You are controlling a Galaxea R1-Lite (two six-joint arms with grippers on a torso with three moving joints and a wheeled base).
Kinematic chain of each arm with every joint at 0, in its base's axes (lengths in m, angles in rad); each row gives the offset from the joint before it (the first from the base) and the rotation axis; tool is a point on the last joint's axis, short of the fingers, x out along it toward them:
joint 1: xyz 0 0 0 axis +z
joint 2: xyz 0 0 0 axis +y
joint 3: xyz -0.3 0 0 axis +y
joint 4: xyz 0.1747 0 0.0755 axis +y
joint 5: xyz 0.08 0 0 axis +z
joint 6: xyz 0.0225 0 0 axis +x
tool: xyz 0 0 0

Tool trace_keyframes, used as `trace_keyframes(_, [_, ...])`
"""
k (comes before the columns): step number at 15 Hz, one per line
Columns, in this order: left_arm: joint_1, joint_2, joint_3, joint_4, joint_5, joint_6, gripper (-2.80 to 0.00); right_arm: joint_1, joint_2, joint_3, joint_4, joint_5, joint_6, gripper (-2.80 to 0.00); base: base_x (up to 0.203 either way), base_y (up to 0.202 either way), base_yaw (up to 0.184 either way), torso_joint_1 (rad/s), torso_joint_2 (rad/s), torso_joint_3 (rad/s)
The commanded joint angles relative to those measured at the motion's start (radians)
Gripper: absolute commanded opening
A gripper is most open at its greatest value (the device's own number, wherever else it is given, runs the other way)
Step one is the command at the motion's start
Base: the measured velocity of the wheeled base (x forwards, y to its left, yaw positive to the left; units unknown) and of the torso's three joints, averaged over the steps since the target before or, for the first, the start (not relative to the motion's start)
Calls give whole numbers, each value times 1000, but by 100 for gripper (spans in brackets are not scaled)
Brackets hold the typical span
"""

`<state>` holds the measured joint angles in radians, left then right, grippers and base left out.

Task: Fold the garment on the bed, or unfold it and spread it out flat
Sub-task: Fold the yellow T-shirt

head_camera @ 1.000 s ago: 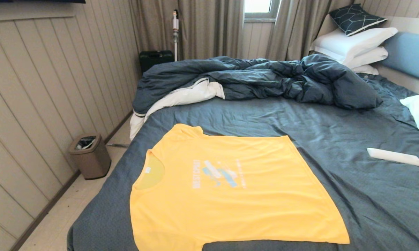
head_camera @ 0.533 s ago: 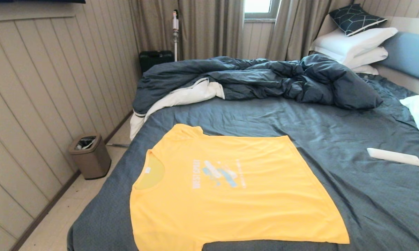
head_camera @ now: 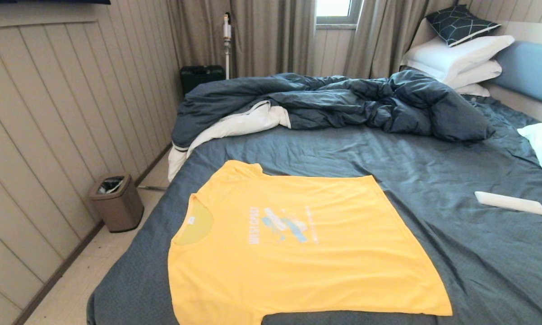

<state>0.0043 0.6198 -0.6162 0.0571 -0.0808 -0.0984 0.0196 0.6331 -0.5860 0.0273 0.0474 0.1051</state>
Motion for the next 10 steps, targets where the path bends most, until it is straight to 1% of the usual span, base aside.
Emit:
trace_keyframes(1, [0,197,-70,6,-20,-31,-280,2,225,-96,-6,3,52,-280,0,0,0,0,0,0])
trace_keyframes(2, [-1,271,-102,20,-47,-53,-280,-8,306,-135,-11,13,105,-280,0,0,0,0,0,0])
trace_keyframes(3, [-6,339,-128,41,-81,-72,-280,-46,379,-158,-14,39,147,-280,0,0,0,0,0,0])
trace_keyframes(4, [-19,410,-152,70,-125,-95,-280,-129,431,-167,-15,110,173,-280,0,0,0,0,0,0])
trace_keyframes(6, [-83,538,-181,104,-194,-159,-280,-309,512,-172,-14,307,192,-280,0,0,0,0,0,0])
trace_keyframes(7, [-137,598,-188,107,-213,-194,-280,-376,573,-173,-11,391,183,-280,0,0,0,0,0,0])
trace_keyframes(8, [-186,658,-192,106,-224,-229,-280,-415,633,-174,3,444,160,-280,0,0,0,0,0,0])
trace_keyframes(9, [-224,708,-194,100,-231,-258,-280,-442,675,-176,31,475,121,-280,0,0,0,0,0,0])
trace_keyframes(10, [-261,759,-195,91,-245,-285,-280,-467,701,-175,74,506,60,-280,0,0,0,0,0,0])
